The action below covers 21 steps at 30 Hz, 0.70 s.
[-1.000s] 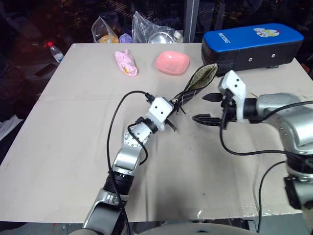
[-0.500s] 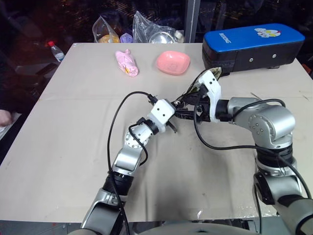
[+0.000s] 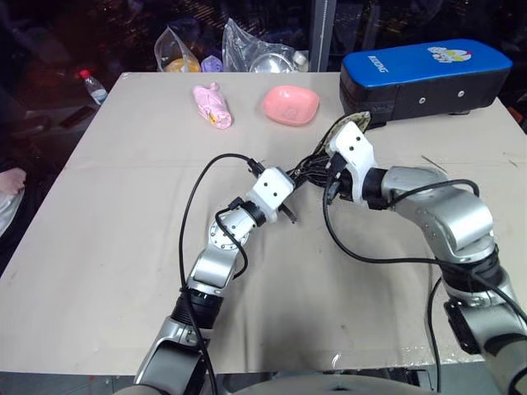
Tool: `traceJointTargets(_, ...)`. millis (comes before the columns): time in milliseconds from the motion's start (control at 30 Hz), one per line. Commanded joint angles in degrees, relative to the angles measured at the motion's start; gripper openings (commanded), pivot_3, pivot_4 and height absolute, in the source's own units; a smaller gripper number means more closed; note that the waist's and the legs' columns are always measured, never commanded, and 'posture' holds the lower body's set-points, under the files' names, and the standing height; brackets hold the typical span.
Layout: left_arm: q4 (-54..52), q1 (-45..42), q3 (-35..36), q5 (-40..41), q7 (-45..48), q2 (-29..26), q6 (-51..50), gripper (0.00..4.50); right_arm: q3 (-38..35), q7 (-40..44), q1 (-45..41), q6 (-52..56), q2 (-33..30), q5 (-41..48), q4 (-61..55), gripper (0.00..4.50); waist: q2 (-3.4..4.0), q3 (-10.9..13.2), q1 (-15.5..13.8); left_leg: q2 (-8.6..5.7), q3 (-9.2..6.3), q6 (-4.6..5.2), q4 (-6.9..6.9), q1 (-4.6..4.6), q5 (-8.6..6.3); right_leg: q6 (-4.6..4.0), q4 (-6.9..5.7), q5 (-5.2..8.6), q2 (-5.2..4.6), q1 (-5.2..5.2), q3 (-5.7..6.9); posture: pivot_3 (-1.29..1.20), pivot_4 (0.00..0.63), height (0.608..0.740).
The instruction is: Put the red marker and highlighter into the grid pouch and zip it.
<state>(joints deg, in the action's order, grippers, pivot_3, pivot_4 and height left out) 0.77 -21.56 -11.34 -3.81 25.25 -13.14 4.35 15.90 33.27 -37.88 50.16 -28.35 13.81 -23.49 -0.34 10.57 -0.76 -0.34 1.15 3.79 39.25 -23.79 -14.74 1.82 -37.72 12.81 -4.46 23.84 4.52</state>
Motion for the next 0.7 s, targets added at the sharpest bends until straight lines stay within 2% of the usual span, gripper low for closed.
traceJointTargets(33,-1.06,0.26,1.05,-0.71,-0.82,-1.11,1.21,0.00,0.20,-3.03,0.30,-8.98,-2.14,-6.90,-2.22,0.09,0.00,0.00,0.09,0.01,0.00,0.00,0.00,0.00,0.00,0.00,0.00,0.00,0.01,0.00,0.01,0.00,0.150,0.740)
traceJointTargets(167,-1.59,0.85,1.34,-1.40,-1.07,-2.42,1.80,0.00,-1.92,-9.30,2.28,-17.15,-1.91,-13.21,1.07,0.09,0.00,0.00,0.06,0.09,0.02,-0.03,0.00,0.04,0.01,-0.01,-0.01,0.01,0.11,0.00,-0.04,0.00,0.150,0.740)
traceJointTargets(267,-2.05,1.18,1.51,-1.50,-1.22,-3.24,2.18,0.00,-4.76,-13.27,3.07,-18.53,-0.39,-14.66,4.30,0.09,-0.01,0.00,0.05,0.09,0.05,-0.06,0.00,0.04,0.03,-0.01,0.00,0.00,0.12,0.00,-0.08,0.00,0.150,0.740)
traceJointTargets(533,-2.77,1.57,2.65,-2.22,-2.54,-5.15,5.09,0.00,-16.24,-23.79,3.68,-11.37,6.07,-14.27,10.92,0.09,0.00,0.00,0.08,0.11,0.08,-0.11,-0.03,0.04,0.06,-0.03,-0.01,0.00,0.11,0.00,-0.16,0.00,0.150,0.740)
traceJointTargets(600,-2.40,1.24,2.64,-2.66,-3.00,-5.31,5.44,0.00,-17.02,-23.20,3.92,-10.45,6.80,-13.56,10.77,0.09,0.01,0.00,0.06,0.15,0.09,-0.08,-0.04,0.04,0.05,-0.03,0.00,0.00,0.16,0.01,-0.19,0.00,0.150,0.740)
traceJointTargets(700,-1.65,0.84,2.42,-3.07,-3.22,-5.43,5.87,0.00,-15.42,-16.03,4.95,-8.25,5.90,-8.91,8.66,0.09,0.01,0.00,-0.03,0.15,0.10,-0.04,-0.05,0.03,0.02,-0.03,0.00,0.00,0.17,0.03,-0.19,0.00,0.150,0.740)
